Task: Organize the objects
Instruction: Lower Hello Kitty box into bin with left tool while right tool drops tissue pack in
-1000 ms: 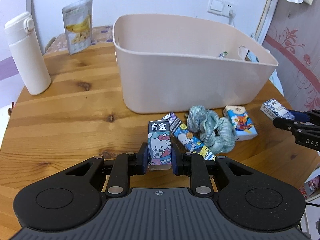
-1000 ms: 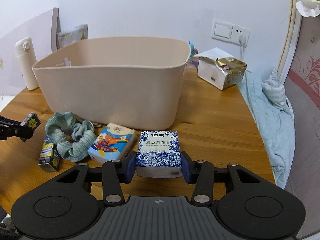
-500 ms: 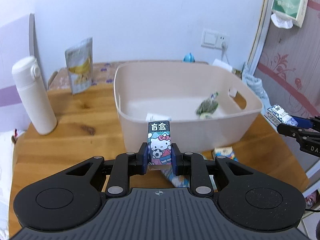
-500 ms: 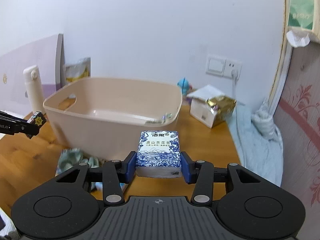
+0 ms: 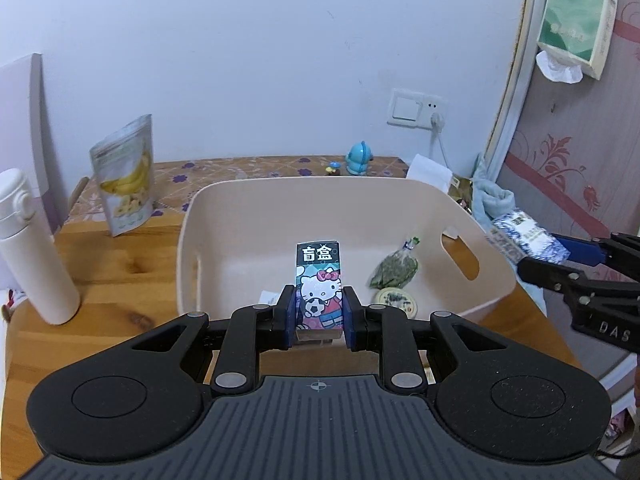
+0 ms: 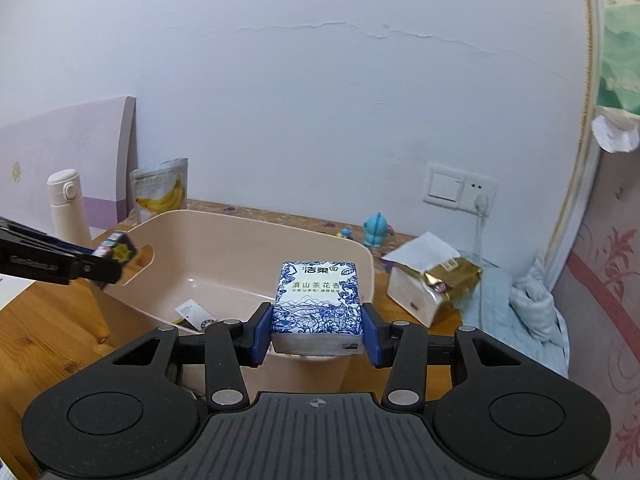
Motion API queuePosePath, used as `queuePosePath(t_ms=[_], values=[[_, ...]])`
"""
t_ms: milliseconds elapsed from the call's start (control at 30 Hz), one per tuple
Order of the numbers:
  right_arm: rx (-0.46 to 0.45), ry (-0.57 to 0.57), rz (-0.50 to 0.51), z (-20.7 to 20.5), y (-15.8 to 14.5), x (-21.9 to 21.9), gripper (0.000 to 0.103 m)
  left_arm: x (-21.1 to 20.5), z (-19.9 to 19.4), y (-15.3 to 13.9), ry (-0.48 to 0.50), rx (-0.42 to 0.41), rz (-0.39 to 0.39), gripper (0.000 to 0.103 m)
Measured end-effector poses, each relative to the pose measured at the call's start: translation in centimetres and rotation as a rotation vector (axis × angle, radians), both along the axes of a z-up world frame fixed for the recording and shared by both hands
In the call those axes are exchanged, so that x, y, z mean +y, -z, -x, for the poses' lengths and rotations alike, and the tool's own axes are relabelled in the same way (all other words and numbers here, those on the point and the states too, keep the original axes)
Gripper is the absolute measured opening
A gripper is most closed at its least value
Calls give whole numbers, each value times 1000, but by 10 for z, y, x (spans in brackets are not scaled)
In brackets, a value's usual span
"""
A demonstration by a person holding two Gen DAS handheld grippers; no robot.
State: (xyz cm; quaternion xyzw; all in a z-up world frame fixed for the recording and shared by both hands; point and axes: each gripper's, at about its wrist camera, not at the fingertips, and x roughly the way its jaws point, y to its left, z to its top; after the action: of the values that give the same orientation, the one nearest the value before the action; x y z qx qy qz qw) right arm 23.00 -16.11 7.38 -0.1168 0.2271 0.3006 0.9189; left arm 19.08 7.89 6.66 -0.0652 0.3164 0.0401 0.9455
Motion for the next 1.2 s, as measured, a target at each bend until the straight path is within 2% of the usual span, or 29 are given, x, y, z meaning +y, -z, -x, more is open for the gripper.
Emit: queuePosePath(t_ms=[200,467,667,900,933,1000,1067,1133,1200], values=[[30,-37,27,-16,9,23,44,-6,-35,11,1,36,-31,23],[95,-57,79,-44,31,48,44,-11,-71,40,5,140,-61,23],[103,-52,109,-50,42,58,44,-14,-77,56,15,183,-58,23],[134,-42,106,-54,50,60,45,-17,-78,58,14,181,-65,23],[136,-42,111,-54,50,60,44,-17,-78,59,16,180,-70,25],[130,-40,117,-54,49,62,53,-17,-79,55,15,178,-71,33],[122,-42,117,-52,48,63,55,-13,-75,52,17,168,-50,55],[125,-44,107,-50,47,62,60,-9,-71,48,13,152,-25,69],[124,-40,93,-48,45,59,66,-7,-67,44,2,146,-21,70]])
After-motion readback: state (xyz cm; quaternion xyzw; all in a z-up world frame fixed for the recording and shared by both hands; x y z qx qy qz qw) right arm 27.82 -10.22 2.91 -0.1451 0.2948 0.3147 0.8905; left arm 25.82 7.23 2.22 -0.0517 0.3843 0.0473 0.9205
